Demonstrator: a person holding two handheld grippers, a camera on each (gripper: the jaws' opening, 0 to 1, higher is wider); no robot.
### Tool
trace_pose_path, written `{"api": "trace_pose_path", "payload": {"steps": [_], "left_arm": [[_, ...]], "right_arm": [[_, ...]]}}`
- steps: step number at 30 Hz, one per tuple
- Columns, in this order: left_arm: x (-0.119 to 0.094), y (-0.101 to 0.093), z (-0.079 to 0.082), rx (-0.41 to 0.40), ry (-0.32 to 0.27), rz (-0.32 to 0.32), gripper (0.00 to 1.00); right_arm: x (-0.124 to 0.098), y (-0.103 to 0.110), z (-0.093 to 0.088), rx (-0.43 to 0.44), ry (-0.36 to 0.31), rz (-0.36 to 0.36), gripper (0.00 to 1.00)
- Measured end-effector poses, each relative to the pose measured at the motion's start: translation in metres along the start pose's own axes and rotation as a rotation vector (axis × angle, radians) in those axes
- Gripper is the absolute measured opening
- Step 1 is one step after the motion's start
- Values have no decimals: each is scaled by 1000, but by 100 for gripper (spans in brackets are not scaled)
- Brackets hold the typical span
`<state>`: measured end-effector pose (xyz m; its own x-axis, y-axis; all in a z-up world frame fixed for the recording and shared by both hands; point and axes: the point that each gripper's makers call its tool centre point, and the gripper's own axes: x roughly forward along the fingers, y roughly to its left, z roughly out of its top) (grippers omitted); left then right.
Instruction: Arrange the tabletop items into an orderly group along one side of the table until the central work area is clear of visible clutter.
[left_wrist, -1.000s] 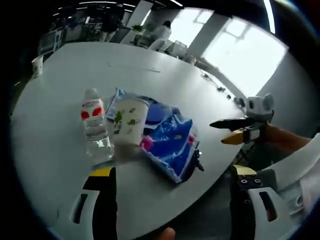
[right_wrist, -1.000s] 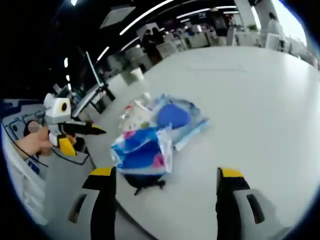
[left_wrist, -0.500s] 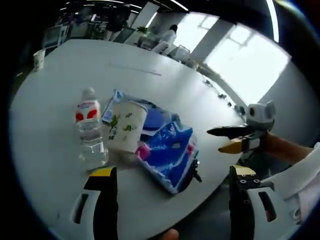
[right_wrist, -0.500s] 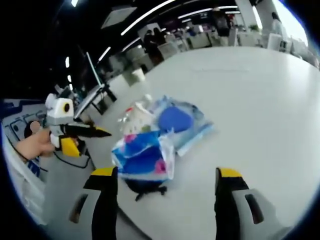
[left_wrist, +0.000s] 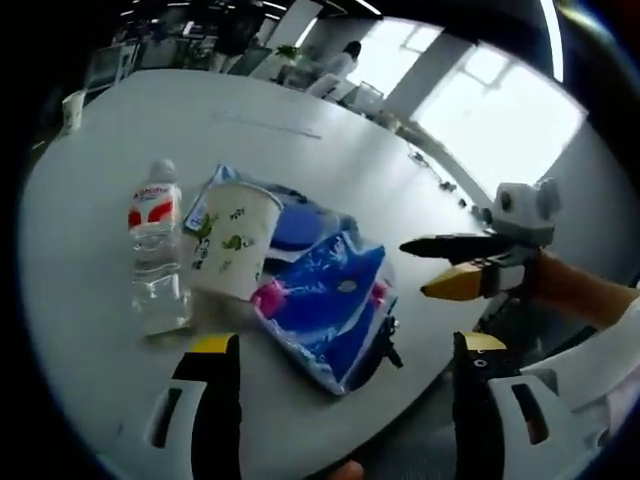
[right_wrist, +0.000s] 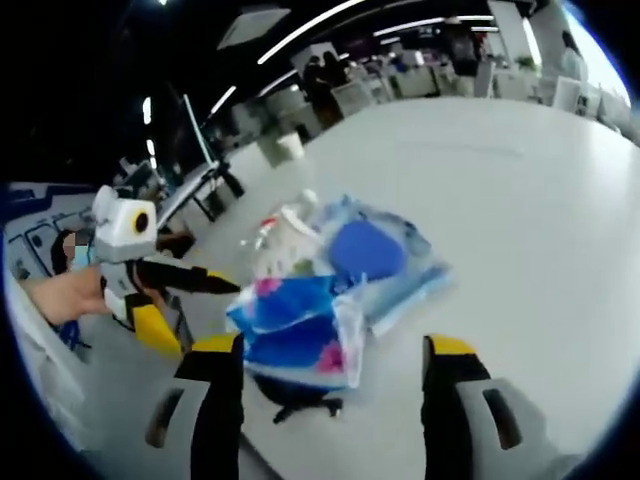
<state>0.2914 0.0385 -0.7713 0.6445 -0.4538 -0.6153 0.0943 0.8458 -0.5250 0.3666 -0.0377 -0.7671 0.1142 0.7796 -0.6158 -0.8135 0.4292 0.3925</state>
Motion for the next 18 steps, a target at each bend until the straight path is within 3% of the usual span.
{"api": "trace_pose_path", "payload": {"steps": [5,12,18], "left_arm": [[5,1,-7,-7,17,7,82],[10,3,-10,-34,18,13,71],[15,2,-18,-70,40,2,67]], "right_arm": [[7,3,0,-10,9,28,58],[15,5,-6,-45,34,36,52],[19,5,-12,-47,55,45,37]]}}
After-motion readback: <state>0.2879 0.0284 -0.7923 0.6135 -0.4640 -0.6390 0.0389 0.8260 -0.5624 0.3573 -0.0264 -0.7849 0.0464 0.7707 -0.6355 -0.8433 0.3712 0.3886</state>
